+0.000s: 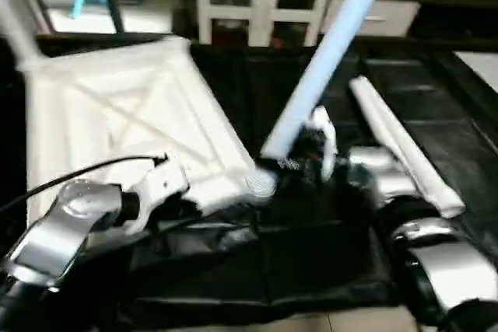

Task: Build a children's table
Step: Insert table leg to table base

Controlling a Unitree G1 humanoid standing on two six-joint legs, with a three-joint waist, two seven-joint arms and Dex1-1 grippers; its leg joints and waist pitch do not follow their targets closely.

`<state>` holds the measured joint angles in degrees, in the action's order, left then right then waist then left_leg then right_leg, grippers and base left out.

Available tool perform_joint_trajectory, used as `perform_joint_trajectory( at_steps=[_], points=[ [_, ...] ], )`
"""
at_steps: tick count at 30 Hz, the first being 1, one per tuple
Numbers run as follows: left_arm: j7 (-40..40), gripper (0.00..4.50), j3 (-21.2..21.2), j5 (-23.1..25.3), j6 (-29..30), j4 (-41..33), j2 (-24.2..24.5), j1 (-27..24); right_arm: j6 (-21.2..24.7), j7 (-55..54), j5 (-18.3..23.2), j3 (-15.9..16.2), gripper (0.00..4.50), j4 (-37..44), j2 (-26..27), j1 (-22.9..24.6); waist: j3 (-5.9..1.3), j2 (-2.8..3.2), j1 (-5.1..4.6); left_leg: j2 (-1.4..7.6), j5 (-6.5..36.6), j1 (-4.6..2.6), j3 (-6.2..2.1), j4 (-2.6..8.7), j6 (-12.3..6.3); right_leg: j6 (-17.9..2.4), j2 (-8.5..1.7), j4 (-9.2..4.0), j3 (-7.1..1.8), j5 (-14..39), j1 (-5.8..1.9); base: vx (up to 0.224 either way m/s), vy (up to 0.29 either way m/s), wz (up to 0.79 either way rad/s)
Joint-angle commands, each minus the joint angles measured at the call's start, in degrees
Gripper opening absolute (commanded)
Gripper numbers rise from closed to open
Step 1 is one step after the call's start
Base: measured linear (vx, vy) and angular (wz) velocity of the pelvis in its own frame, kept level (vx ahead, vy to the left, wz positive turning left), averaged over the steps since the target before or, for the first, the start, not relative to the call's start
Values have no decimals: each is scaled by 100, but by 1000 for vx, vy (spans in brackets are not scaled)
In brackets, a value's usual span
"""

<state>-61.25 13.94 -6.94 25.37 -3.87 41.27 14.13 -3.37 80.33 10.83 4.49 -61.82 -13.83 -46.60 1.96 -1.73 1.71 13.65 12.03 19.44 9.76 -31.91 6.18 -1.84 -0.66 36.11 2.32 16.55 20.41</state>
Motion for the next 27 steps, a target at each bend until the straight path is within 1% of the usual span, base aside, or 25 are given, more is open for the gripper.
perform_joint_trajectory(
  at_steps=[1,2,3,4,6,7,8,9,10,12,13,15,16,17,18,19,20,21,22,23,24,25,26,27],
  points=[
    [-455,0,201,-47,-62,-88,156,-132,34,360,-1268,929,187,-589,-428,698,-148,127,-1,50,-371,-18,45,190,-494,-1135,-480,-197,-244,-3246,-242,0,0,0],
    [-526,0,209,-103,-130,-128,210,-155,-85,651,-1377,1082,187,-492,-575,781,-144,124,28,58,-219,-39,52,202,-435,-1127,-489,-217,-247,-3050,-220,0,0,0],
    [-558,0,204,-147,-171,-150,210,-168,-128,732,-1397,1123,187,-438,-620,826,-134,121,37,60,-126,-40,52,209,-406,-1121,-490,-231,-247,-2915,-216,0,0,0],
    [-590,0,200,-192,-207,-174,210,-180,-170,817,-1418,1167,187,-375,-664,875,-89,103,57,64,240,-61,59,249,-303,-1115,-503,-297,-262,-2306,-195,0,0,0],
    [-648,0,207,-279,-268,-235,194,-198,-316,986,-1481,1277,187,-205,-758,1008,-97,112,84,78,398,-85,56,265,-202,-1116,-522,-322,-284,-1964,-202,0,0,0],
    [-669,0,230,-308,-281,-293,168,-204,-415,1011,-1519,1336,187,-123,-792,1086,-105,105,83,78,372,-86,55,266,-180,-1124,-517,-320,-284,-1947,-209,0,0,0],
    [-682,0,254,-323,-289,-333,134,-206,-493,1044,-1534,1391,187,-57,-815,1149,-119,117,92,79,278,-77,42,265,-153,-1104,-515,-318,-277,-2016,-225,0,0,0],
    [-689,0,270,-331,-296,-360,111,-208,-539,1061,-1539,1425,187,-18,-827,1188,-125,112,89,76,229,-74,44,258,-144,-1107,-511,-303,-278,-2092,-227,0,0,0],
    [-705,0,280,-339,-309,-380,89,-212,-574,1097,-1529,1468,187,22,-844,1221,-117,112,87,65,282,-60,36,269,-107,-1072,-512,-325,-266,-2013,-231,0,0,0],
    [-692,0,326,-324,-325,-378,30,-193,-632,990,-1486,1439,187,28,-804,1258,-120,114,90,69,349,-66,32,278,-64,-1055,-520,-339,-269,-1876,-231,0,0,0],
    [-596,0,413,-241,-392,-325,-78,-134,-816,683,-1417,1379,187,24,-720,1321,-131,120,87,71,376,-72,31,279,-35,-1055,-521,-344,-271,-1824,-232,0,0,0],
    [-537,0,469,-202,-421,-283,-118,-90,-856,582,-1395,1353,187,52,-687,1370,-105,117,95,78,505,-86,35,294,-11,-1051,-533,-373,-275,-1622,-208,0,0,0],
    [-346,0,513,-92,-397,-182,-198,-4,-900,375,-1385,1308,187,69,-642,1426,-76,119,95,77,778,-119,38,317,28,-1061,-548,-419,-287,-1117,-192,0,0,0],
    [-130,0,524,18,-333,-61,-292,90,-909,168,-1373,1260,187,48,-599,1460,-55,118,95,83,932,-129,41,333,43,-1069,-561,-454,-292,-814,-176,0,0,0],
    [-92,0,523,35,-318,-39,-310,107,-906,132,-1369,1253,187,42,-593,1465,-31,109,110,83,1270,-187,53,349,90,-1077,-577,-514,-304,-119,-135,0,0,0],
    [194,0,491,128,-93,106,-454,247,-908,-250,-1360,1194,187,-40,-529,1487,-36,99,107,82,1344,-195,55,350,94,-1088,-572,-524,-316,74,-135,0,0,0],
    [314,0,472,154,40,161,-517,310,-914,-446,-1362,1169,187,-82,-500,1494,-47,100,113,88,1352,-214,56,357,95,-1120,-582,-535,-323,254,-126,0,0,0],
    [531,0,415,156,324,245,-654,421,-823,-781,-1319,1080,187,-173,-413,1477,-46,105,101,83,1340,-212,56,365,100,-1141,-579,-538,-321,372,-122,0,0,0],
    [531,0,415,156,324,245,-654,421,-823,-781,-1319,1080,187,-173,-413,1477,-46,105,101,83,1340,-212,56,365,100,-1141,-579,-538,-321,372,-122,0,0,0],
    [1040,0,255,171,954,423,-1001,658,-538,-1494,-1168,851,188,-365,-174,1402,-20,102,79,75,1415,-181,38,384,128,-1133,-596,-556,-325,711,-120,0,0,0],
    [1334,0,147,186,1321,517,-1205,781,-373,-1845,-1078,734,188,-452,-37,1353,19,119,64,74,1667,-209,21,407,221,-1088,-618,-602,-321,1254,-93,-56,-3,-1],
    [1642,0,13,202,1701,626,-1430,913,-232,-2211,-999,630,188,-524,106,1304,20,116,46,74,1740,-213,5,414,279,-1062,-624,-601,-320,1442,-100,0,0,0],
    [2087,0,-175,242,2266,777,-1775,1141,29,-2952,-911,489,188,-635,374,1217,-21,96,30,65,1699,-202,-31,410,297,-1015,-645,-609,-325,1550,-129,0,0,0],
    [2087,0,-175,242,2266,777,-1775,1141,29,-2952,-911,489,188,-635,374,1217,-28,86,-8,56,1610,-189,-25,408,289,-1022,-627,-598,-326,1446,-129,0,0,0]
  ],
)
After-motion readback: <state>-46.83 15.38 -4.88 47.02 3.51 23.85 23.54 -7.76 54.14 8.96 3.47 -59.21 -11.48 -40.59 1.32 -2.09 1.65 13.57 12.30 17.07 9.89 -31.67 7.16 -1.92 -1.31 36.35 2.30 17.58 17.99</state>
